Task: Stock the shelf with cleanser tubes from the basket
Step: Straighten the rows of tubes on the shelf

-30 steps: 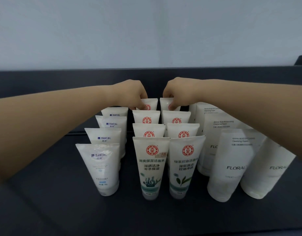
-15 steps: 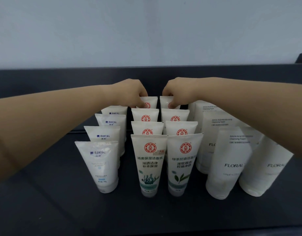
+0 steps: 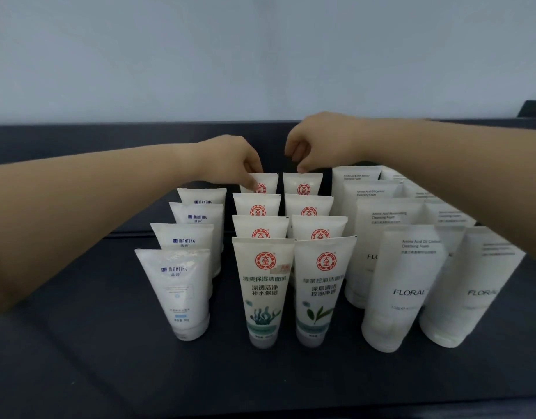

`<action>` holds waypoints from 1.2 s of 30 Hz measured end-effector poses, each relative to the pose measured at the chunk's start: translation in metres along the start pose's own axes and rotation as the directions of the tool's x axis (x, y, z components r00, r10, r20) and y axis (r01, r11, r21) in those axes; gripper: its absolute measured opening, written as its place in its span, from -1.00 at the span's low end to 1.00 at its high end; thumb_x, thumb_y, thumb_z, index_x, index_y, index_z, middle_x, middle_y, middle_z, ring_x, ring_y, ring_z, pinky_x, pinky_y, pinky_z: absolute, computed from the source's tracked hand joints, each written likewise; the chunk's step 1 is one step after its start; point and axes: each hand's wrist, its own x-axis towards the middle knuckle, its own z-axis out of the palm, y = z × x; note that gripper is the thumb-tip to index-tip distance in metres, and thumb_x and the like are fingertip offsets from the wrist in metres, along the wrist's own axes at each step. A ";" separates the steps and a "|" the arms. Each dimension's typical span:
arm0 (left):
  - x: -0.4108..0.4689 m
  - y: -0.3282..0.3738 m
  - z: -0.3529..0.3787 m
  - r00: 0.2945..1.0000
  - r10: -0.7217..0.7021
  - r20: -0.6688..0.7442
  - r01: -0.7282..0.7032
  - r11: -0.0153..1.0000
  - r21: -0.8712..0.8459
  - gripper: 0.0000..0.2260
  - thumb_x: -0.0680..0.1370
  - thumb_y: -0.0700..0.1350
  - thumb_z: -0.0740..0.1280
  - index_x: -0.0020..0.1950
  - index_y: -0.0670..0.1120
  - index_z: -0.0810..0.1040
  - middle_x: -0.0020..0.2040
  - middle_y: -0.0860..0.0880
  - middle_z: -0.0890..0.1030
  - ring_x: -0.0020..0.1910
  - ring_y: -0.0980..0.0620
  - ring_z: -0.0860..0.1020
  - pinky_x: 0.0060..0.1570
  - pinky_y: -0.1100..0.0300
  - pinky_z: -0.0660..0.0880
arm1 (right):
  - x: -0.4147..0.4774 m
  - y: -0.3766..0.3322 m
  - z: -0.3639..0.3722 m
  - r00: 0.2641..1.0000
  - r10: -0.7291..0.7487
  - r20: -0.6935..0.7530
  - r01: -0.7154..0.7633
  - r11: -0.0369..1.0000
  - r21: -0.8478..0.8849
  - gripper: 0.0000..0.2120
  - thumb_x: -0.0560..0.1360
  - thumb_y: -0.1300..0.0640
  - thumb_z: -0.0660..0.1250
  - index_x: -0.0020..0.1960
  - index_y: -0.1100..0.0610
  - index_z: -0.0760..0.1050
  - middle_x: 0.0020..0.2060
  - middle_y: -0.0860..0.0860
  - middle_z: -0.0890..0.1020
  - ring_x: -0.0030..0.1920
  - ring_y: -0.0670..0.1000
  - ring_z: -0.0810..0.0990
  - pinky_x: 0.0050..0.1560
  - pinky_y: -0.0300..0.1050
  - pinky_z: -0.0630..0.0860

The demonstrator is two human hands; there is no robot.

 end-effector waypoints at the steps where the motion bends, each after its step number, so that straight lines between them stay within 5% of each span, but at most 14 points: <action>1: -0.003 0.000 -0.005 0.999 0.007 -0.043 -0.008 1.000 -0.017 -0.72 0.50 -0.06 0.39 0.21 -0.06 0.59 0.09 0.02 0.65 0.05 0.07 0.57 0.11 0.22 0.43 | -0.004 0.000 -0.006 0.999 -0.003 -0.033 0.004 1.000 0.025 -0.70 0.46 0.15 0.40 0.19 0.13 0.54 0.07 0.01 0.65 0.08 -0.01 0.58 0.11 -0.18 0.45; 5: -0.020 0.006 -0.020 0.971 0.037 -0.234 -0.067 0.990 -0.121 -0.87 0.51 -0.06 0.37 0.03 0.00 0.63 -0.02 0.08 0.67 -0.05 0.13 0.58 -0.01 0.28 0.42 | -0.023 -0.003 -0.017 0.999 -0.054 0.000 0.053 0.996 0.075 -0.84 0.47 0.05 0.38 0.02 0.06 0.62 -0.07 -0.03 0.69 -0.01 -0.03 0.62 0.08 -0.12 0.52; 8: -0.038 0.015 -0.022 0.992 0.066 -0.112 -0.085 0.981 -0.176 -0.88 0.49 0.04 0.38 -0.05 0.04 0.64 -0.19 0.09 0.68 -0.21 0.13 0.63 -0.10 0.28 0.51 | -0.032 -0.006 -0.009 0.983 -0.078 0.166 0.063 0.993 0.096 -0.81 0.43 -0.04 0.41 -0.02 0.02 0.63 -0.12 -0.06 0.70 -0.06 -0.07 0.66 0.10 -0.05 0.57; 12: -0.049 0.017 -0.009 0.992 0.080 0.093 -0.075 0.995 -0.060 -0.81 0.45 0.12 0.40 -0.02 0.08 0.65 -0.18 0.17 0.67 -0.15 0.13 0.63 -0.11 0.26 0.55 | -0.035 -0.008 0.007 0.967 -0.085 0.241 0.082 0.996 0.023 -0.76 0.40 -0.08 0.43 -0.03 0.04 0.64 -0.14 -0.07 0.70 -0.11 -0.07 0.66 0.04 -0.06 0.59; 16: -0.045 0.018 0.006 0.989 0.081 0.122 -0.087 0.996 0.038 -0.77 0.51 0.08 0.36 0.00 -0.04 0.65 -0.20 0.09 0.65 -0.28 0.11 0.53 -0.16 0.21 0.50 | -0.035 -0.008 0.018 0.958 -0.118 0.261 0.128 0.992 -0.019 -0.87 0.47 -0.04 0.38 -0.20 -0.01 0.58 -0.26 -0.11 0.63 -0.25 -0.11 0.57 -0.27 -0.30 0.46; 20: -0.042 0.016 0.011 0.992 0.070 0.109 -0.076 0.996 0.050 -0.75 0.50 0.06 0.38 0.01 -0.09 0.66 -0.09 -0.03 0.69 -0.16 0.00 0.62 -0.04 0.06 0.58 | -0.033 -0.005 0.023 0.967 -0.130 0.219 0.149 0.986 -0.073 -0.67 0.49 0.00 0.38 -0.41 -0.09 0.36 -0.44 -0.15 0.48 -0.42 -0.15 0.45 -0.40 -0.38 0.26; 36: -0.043 0.018 0.013 0.997 0.062 0.052 -0.065 0.996 0.059 -0.78 0.51 0.03 0.38 -0.01 -0.10 0.66 -0.13 -0.03 0.69 -0.19 0.01 0.61 -0.14 0.15 0.54 | -0.025 -0.004 0.031 0.983 -0.101 0.152 0.125 0.979 -0.159 -0.73 0.50 0.02 0.36 -0.34 0.01 0.41 -0.37 -0.09 0.51 -0.37 -0.12 0.47 -0.40 -0.34 0.31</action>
